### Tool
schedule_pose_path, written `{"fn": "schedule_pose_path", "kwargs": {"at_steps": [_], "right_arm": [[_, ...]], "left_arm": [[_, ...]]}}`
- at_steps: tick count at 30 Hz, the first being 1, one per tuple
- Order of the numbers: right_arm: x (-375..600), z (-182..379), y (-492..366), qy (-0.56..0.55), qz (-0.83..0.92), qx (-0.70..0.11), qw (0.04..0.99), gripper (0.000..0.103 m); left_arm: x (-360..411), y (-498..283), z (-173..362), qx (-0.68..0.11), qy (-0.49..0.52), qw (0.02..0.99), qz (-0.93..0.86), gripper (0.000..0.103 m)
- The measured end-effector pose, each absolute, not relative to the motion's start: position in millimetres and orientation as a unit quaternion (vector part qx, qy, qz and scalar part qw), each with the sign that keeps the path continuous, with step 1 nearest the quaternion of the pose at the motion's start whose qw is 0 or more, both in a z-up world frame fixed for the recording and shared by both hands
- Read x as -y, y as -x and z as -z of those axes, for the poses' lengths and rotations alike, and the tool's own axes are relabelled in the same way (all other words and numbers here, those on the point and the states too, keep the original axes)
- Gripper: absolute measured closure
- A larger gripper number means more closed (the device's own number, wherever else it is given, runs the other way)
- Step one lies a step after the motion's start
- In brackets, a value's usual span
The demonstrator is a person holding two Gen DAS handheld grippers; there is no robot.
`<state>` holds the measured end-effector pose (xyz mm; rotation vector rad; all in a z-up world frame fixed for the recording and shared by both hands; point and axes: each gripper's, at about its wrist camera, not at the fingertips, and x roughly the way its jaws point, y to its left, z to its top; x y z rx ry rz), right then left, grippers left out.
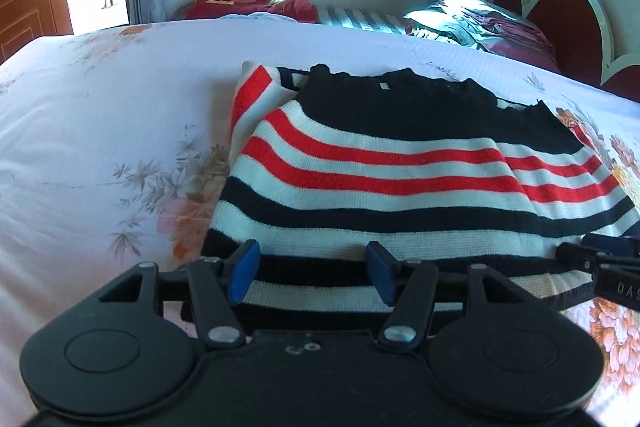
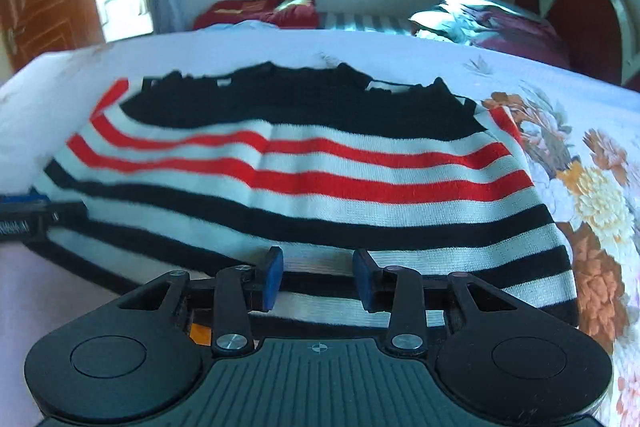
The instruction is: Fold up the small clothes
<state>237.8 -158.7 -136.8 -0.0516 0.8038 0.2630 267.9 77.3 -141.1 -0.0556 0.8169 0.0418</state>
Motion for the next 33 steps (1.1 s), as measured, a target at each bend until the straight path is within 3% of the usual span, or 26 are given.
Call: {"fn": "schedule_pose_path", "kwargs": {"at_steps": [8, 11, 15, 23, 33], "right_arm": [[190, 137, -233, 0.042, -0.167, -0.38, 0.909, 0.066], [198, 120, -237, 0.005, -0.189, -0.362, 0.913, 0.066], [193, 105, -244, -0.003, -0.212, -0.349, 0.913, 0.066], [172, 107, -255, -0.011, -0.229, -0.358, 0.905, 0.066], [152, 110, -277, -0.022, -0.203, -0.357, 0.912, 0.066]], "left_arm": [[-81, -257, 135, -0.402, 0.052, 0.913, -0.048, 0.046], [-90, -246, 126, -0.406, 0.1, 0.907, -0.058, 0.041], [-103, -230, 125, -0.417, 0.189, 0.886, -0.076, 0.021], [-134, -219, 154, -0.393, 0.362, 0.842, -0.072, 0.022], [-144, -250, 170, -0.346, 0.417, 0.839, -0.049, 0.021]]}}
